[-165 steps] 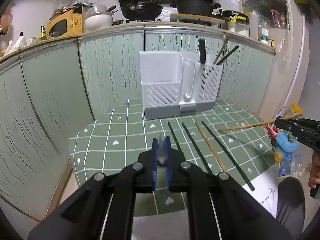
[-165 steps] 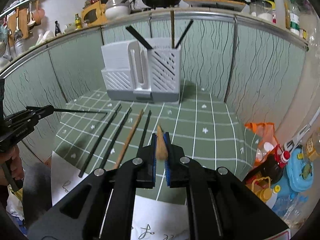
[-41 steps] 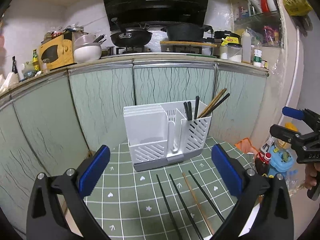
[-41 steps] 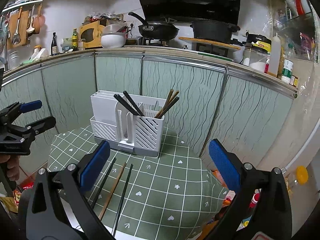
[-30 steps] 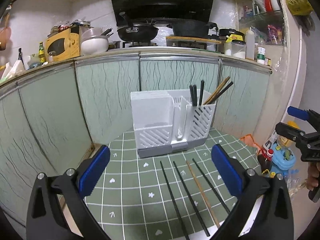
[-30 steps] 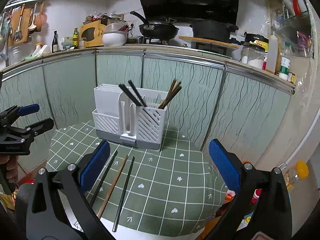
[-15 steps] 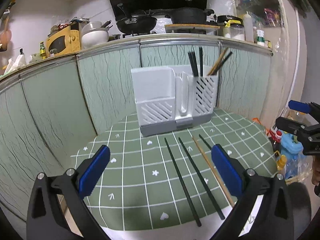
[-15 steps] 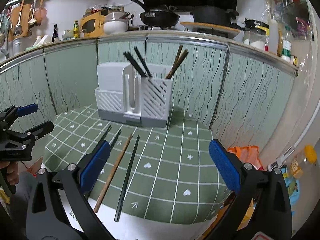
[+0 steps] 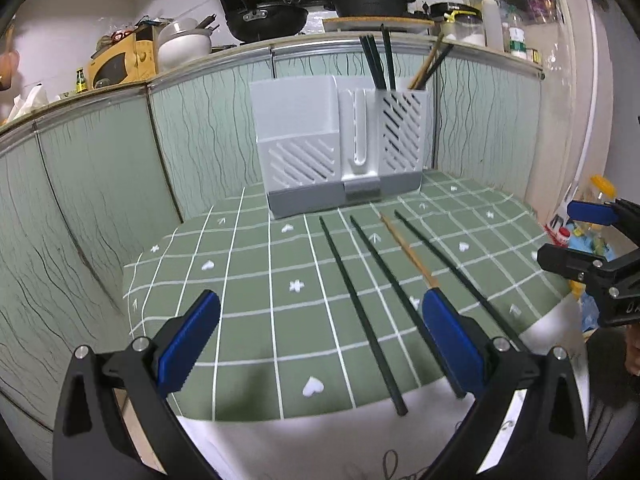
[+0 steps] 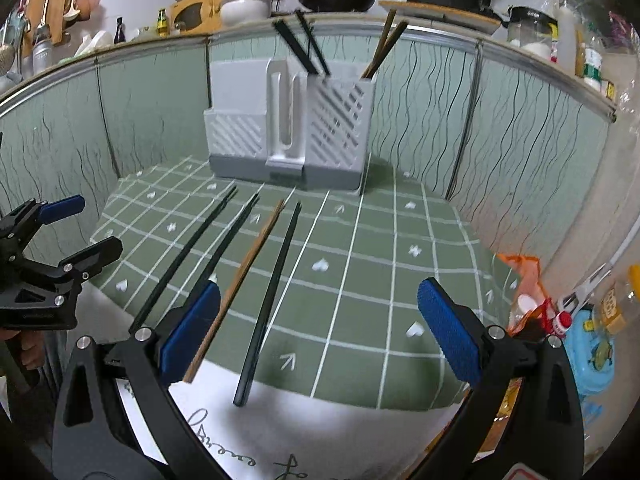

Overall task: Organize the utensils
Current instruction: 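Move both open tools back down to the remaining chopsticks on the mat, then close the left tool on a black chopstick while the right tool grasps another black chopstick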

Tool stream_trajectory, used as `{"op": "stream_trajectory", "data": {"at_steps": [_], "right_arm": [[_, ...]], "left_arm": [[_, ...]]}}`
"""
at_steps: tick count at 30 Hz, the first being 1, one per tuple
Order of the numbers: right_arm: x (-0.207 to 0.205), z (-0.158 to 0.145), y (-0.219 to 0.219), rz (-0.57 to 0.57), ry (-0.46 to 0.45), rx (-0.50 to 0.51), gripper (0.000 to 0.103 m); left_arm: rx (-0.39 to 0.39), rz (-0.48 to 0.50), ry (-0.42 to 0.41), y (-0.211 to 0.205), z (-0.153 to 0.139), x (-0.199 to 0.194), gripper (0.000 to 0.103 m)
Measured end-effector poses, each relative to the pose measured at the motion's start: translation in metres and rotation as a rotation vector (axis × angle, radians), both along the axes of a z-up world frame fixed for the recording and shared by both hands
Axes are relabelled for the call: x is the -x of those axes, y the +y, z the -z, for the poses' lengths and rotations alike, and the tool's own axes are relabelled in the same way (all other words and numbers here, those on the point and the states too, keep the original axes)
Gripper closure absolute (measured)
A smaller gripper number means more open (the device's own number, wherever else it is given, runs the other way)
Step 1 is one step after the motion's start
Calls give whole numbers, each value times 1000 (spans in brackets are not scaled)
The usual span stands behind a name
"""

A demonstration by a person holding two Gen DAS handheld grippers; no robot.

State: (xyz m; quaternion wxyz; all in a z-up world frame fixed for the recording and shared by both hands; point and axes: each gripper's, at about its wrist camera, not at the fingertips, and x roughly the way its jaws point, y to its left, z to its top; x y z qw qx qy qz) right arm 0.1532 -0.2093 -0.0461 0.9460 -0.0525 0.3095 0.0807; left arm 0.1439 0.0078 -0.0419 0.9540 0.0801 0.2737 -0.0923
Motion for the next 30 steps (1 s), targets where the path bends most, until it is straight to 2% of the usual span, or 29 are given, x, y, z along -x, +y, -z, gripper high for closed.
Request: {"op": "stream_trajectory", "data": {"at_steps": [3,5,7,10,17,20,23,26,27,28,30], "right_arm": [[-2,12,3,-7,33,-3,15],[-4,19,4,-12,60,-7,19],[-6,27,7,-22,90,-9,28],[-8,39,11,-32,126,-5,40],[-7,56,21,-29,149,19,57],[-6,58,23,-17,149,6,62],[-5,58,25,-15,148,-11,72],[-3,58,25,-18,150,-37,81],[-3,58,24,-10,149,-44,86],[-3,59,24,-7,148,-50,93],[-3,59,24,3,149,-62,97]], "left_arm": [[-14,-15,23,-2,13,0,4],[-14,-26,39,-2,20,0,7],[-9,-29,64,-2,28,0,20],[-13,-24,97,-5,37,-2,28],[-29,11,129,-17,49,-1,47],[-26,26,154,-21,55,-3,62],[-19,23,143,-23,57,-1,67],[-20,8,145,-25,56,-2,83],[-28,-10,143,-25,56,-3,91],[-27,-20,143,-23,55,-4,95],[-7,-15,151,-20,54,-6,95]]}}
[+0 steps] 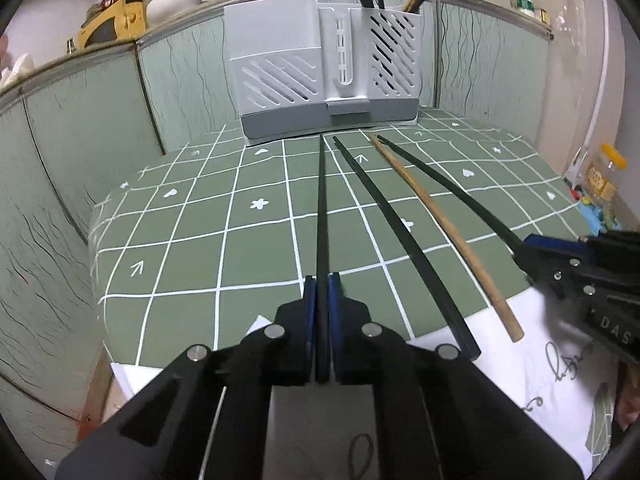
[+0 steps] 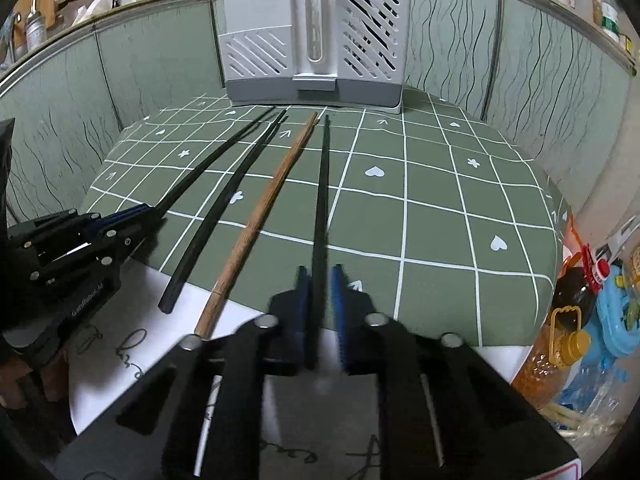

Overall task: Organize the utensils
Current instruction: 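Close the left tool on a black chopstick while the right tool grasps another black chopstick, then lift the black chopstick in the left tool toward the holder while the right tool carries its own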

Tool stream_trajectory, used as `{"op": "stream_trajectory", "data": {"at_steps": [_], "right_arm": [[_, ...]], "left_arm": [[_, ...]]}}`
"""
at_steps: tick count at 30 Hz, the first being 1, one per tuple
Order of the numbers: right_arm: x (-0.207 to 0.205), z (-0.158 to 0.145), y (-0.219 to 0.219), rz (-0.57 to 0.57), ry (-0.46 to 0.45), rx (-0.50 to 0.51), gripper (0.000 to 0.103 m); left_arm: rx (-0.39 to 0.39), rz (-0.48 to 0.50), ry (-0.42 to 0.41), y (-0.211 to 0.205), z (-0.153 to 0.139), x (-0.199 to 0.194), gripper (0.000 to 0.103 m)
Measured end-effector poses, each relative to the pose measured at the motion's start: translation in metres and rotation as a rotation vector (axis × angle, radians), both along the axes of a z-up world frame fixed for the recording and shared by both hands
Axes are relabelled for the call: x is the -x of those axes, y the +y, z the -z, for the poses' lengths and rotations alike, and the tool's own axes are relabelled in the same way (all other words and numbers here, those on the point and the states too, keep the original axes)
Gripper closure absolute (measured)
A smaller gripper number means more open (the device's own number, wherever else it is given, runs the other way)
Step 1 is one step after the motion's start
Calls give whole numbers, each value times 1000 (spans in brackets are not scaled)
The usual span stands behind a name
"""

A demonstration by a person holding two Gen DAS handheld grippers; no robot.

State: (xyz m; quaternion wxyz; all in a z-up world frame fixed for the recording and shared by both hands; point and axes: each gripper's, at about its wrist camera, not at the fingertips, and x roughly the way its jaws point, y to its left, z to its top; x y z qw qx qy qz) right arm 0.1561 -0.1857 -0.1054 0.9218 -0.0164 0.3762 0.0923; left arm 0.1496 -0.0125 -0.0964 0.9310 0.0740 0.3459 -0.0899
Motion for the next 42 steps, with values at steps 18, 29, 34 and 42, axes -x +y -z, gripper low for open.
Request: {"op": "stream_trajectory", "data": {"at_steps": [18,29,34,42], "right_arm": [[8,-36,-18,2,-39,-51,97],[18,-74,-29,6,-114,-72,97],[21,-94,-34,16,-154,-83,97],[23,-120,-36,22,-201,-92,97]], "left_arm": [[64,9,-51,20,-42,11,95],[102,26,-83,30,-77,20,95],[113,30,-114,35,-94,23,95],[121,31,-167,40,-122,26,95]]}}
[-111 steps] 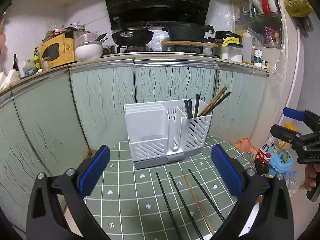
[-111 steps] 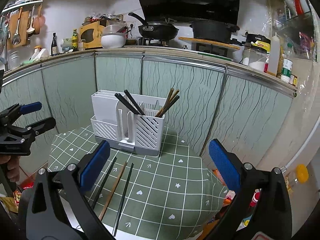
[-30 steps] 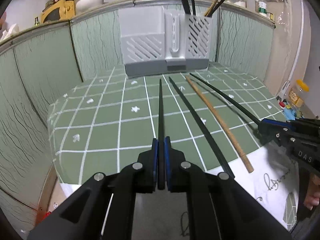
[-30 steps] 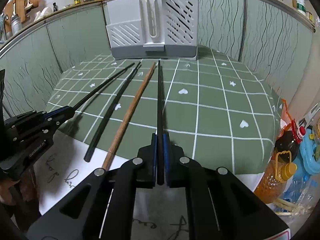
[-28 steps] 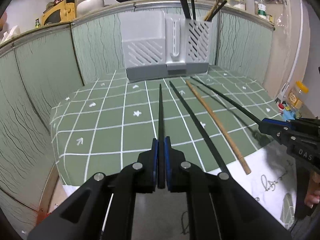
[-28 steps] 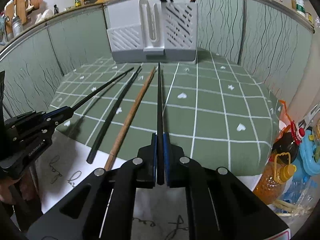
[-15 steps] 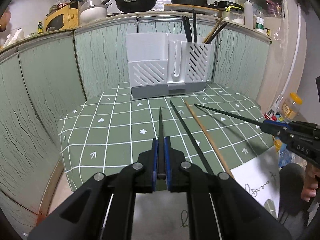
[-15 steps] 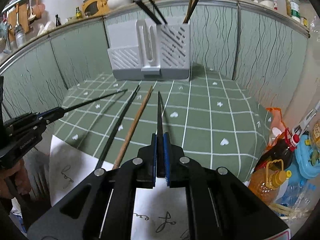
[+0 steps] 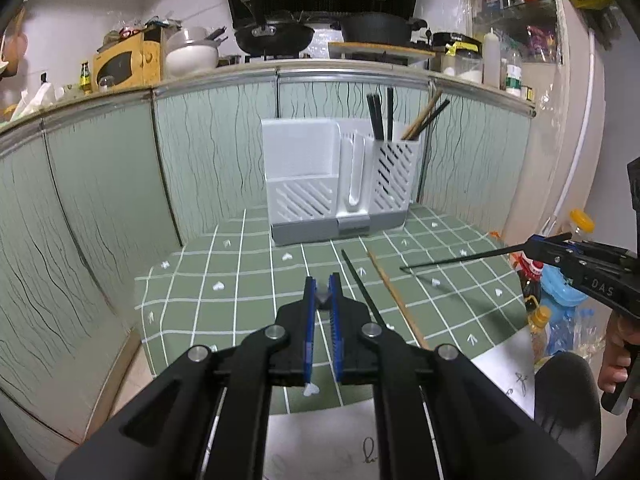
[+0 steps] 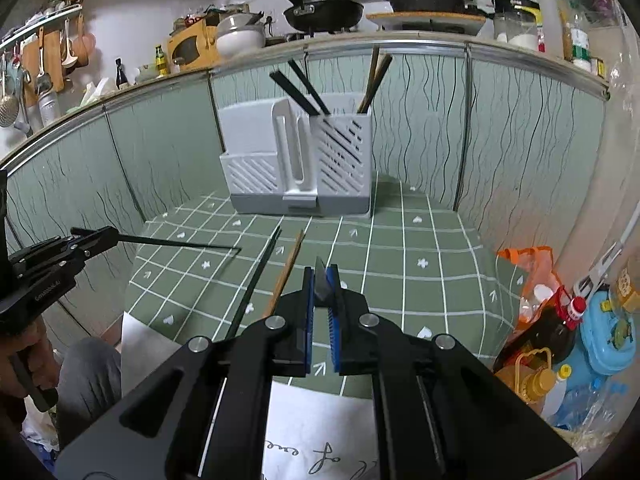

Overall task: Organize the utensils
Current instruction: 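Lift the black chopstick in the left tool toward the holder while the right tool carries its own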

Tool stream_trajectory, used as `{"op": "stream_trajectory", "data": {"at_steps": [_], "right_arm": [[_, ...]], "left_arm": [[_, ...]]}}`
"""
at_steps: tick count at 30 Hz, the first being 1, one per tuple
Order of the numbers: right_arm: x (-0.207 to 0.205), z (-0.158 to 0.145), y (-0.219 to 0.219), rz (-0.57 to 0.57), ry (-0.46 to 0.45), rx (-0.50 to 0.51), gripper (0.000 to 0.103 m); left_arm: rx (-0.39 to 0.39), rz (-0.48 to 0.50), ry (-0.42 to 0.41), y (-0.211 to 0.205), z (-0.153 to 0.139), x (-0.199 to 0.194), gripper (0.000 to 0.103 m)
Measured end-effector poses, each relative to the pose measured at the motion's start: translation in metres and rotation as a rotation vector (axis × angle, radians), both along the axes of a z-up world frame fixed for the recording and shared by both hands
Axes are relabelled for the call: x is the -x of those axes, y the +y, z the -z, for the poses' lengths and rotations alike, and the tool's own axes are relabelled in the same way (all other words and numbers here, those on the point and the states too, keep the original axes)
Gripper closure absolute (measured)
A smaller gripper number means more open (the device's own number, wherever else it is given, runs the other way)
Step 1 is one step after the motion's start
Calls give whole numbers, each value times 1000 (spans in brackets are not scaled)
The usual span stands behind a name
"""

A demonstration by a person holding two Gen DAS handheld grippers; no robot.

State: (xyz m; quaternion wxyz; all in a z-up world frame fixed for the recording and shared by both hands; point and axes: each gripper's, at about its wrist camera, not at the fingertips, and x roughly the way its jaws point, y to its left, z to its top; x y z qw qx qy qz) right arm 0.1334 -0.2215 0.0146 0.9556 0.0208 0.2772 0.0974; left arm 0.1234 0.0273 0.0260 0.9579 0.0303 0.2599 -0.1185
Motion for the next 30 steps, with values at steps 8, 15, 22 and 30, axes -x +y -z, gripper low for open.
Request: {"op": "stream_trajectory", "data": {"at_steps": [8,15,22,30], "right_arm": [[0,-21,-2,2,-47,-20,97],[-3,-32,-1,-8,-59,-18,97],[0,-42,2,-20,-68,-10,97],[-1,-44,3,-36,-30,-8,97]], "left_arm": [[20,-12,-28,8,-16,-3,95],[36,15,-53,7,-35,0,95],[38,16,-67,7,-45,-2,95],[39,20,-64,8,-44,-3,95]]}}
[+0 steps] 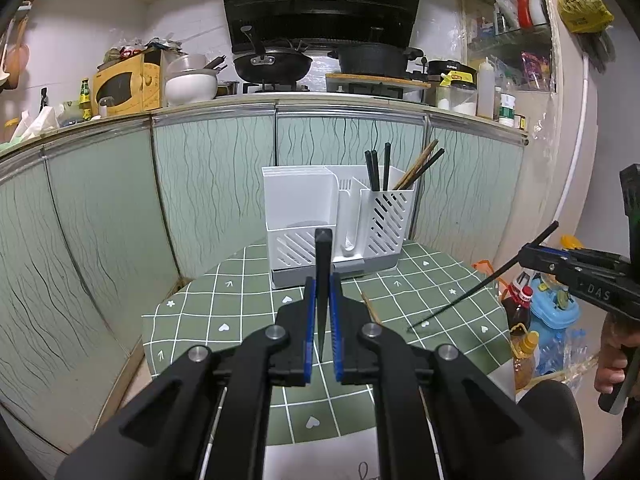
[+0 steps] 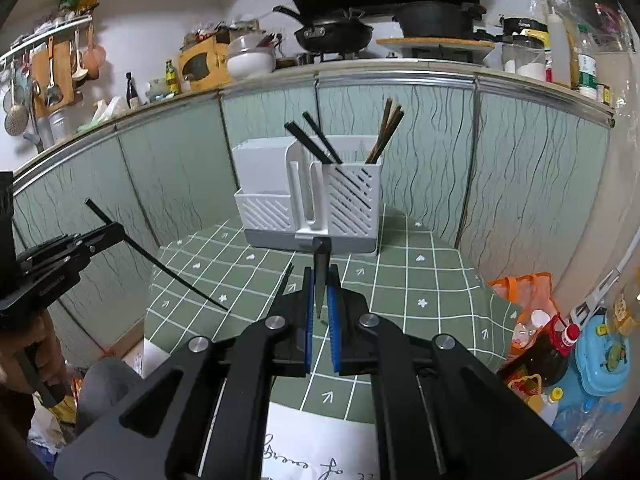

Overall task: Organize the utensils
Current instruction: 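Lift the black chopstick in the left tool toward the holder while the right tool carries its own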

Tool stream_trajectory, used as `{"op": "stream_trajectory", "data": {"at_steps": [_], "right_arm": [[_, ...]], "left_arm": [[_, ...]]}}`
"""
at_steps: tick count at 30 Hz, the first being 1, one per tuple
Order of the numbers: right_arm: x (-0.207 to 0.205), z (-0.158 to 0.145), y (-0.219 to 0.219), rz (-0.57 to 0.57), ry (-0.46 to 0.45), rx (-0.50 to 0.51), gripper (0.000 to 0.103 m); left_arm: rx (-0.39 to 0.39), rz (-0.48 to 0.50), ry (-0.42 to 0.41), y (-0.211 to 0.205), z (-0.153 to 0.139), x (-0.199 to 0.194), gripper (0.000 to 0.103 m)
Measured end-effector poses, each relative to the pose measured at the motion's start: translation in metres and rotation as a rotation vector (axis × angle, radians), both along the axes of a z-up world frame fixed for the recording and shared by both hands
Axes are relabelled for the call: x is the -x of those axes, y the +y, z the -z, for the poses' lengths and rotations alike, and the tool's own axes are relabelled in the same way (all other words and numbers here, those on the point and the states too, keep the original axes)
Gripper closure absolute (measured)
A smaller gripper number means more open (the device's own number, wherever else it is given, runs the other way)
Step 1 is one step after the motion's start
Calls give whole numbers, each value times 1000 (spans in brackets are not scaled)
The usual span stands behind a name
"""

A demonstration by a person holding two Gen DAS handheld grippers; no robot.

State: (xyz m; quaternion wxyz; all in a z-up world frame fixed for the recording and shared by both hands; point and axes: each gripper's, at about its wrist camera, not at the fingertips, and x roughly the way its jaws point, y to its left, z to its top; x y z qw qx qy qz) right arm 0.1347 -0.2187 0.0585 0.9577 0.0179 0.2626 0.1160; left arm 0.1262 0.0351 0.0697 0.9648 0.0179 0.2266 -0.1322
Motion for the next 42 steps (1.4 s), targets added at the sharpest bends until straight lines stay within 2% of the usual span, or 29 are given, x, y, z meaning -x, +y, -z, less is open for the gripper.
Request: {"op": "stream_trajectory", "data": {"at_steps": [12,23,38,42], "right_arm": [[-4,-4,4,-29,-16,14,97],[-24,-41,-4,-46,-44,18,97],[-65,-104,-27,-92,-21,15,97],[-77,-118,-31,-108,-13,18,97]], "left_arm": [[4,2,1,-2,-5,-8,95],[-75,104,-10,-34,-24,-38,95],[-11,202,-13,-68,-89,-89,95],[-20,219,-21,-81,-106,-101,95]]}}
